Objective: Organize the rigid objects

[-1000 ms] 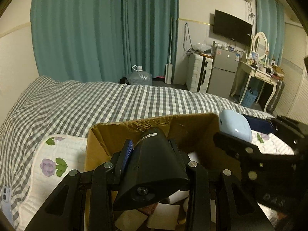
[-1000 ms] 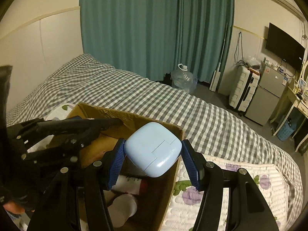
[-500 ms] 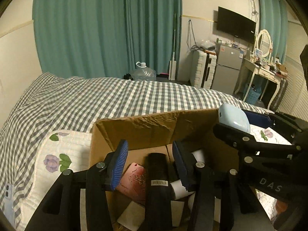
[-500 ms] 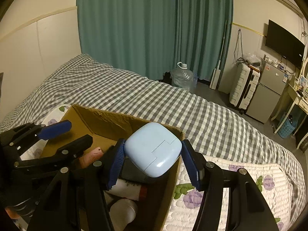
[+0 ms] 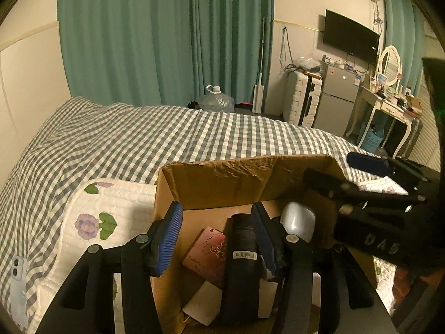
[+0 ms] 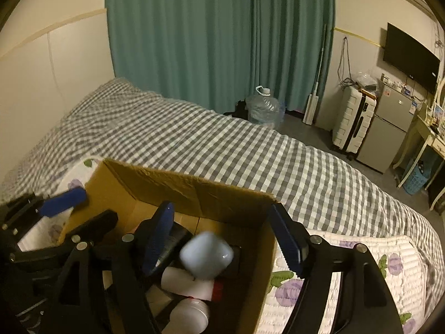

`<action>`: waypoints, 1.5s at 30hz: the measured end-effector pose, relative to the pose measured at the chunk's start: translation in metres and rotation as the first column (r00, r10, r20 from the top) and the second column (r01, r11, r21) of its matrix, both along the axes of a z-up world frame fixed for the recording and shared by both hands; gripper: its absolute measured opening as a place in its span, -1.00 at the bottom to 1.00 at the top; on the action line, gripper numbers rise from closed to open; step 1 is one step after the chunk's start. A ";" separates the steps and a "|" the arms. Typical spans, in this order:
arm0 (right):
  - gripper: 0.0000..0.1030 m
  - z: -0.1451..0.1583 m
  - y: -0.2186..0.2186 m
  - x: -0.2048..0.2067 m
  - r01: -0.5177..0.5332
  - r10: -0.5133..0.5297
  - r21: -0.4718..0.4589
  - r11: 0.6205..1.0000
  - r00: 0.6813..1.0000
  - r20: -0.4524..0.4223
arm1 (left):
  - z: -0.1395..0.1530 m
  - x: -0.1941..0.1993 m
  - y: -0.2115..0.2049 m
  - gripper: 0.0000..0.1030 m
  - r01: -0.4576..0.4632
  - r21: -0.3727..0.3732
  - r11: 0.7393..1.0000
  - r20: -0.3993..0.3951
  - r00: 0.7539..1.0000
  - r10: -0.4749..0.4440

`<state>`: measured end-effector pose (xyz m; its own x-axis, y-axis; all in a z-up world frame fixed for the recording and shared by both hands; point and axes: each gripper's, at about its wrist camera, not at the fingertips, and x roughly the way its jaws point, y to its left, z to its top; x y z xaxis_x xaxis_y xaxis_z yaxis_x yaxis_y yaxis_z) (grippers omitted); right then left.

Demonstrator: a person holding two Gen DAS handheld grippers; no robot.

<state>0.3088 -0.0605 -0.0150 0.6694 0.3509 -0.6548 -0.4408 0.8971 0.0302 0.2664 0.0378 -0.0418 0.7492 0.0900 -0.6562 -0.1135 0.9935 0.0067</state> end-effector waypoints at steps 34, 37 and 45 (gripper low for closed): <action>0.85 0.097 -0.103 -0.177 0.197 -0.212 0.087 0.977 0.950 0.229 | 0.094 -0.141 -0.052 0.29 0.044 -0.021 0.999 0.264 0.964 -0.037; 0.86 0.085 -0.110 -0.183 0.214 -0.225 0.075 0.974 0.950 0.216 | 0.083 -0.147 -0.055 0.29 0.004 -0.008 1.000 0.276 0.961 -0.002; 0.86 0.070 -0.107 -0.182 0.218 -0.222 0.044 0.975 0.953 0.208 | 0.047 -0.135 -0.052 0.29 -0.057 -0.006 0.998 0.239 0.969 0.057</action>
